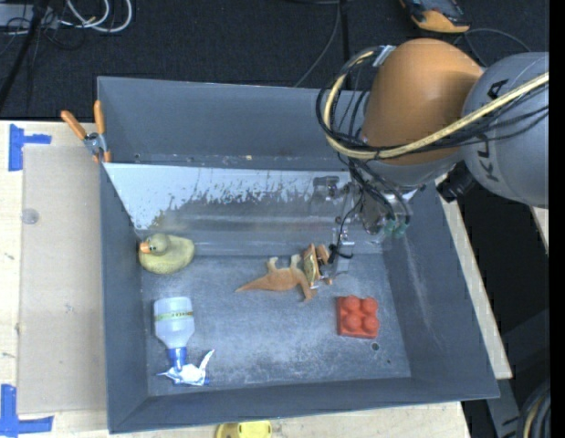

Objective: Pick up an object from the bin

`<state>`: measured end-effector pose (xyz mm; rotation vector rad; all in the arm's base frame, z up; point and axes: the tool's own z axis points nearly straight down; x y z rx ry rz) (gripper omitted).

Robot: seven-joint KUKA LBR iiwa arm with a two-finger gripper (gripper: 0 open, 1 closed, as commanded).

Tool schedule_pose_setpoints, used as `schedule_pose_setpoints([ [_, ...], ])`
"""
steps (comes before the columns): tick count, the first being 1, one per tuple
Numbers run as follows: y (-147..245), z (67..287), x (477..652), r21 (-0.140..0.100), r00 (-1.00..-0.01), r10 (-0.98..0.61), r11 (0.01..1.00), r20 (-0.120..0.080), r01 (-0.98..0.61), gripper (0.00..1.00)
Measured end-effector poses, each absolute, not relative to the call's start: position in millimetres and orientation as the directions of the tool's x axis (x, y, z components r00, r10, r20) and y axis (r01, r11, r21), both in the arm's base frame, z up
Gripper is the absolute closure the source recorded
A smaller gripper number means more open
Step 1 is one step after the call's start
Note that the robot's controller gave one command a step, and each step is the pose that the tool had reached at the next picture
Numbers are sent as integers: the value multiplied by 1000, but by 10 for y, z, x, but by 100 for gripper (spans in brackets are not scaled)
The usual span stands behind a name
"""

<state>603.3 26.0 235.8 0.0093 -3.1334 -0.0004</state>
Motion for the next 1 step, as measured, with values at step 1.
schedule_pose_setpoints([
  [1,259,2407,6046,1,-1000,-5,1000,0,-5,0],
])
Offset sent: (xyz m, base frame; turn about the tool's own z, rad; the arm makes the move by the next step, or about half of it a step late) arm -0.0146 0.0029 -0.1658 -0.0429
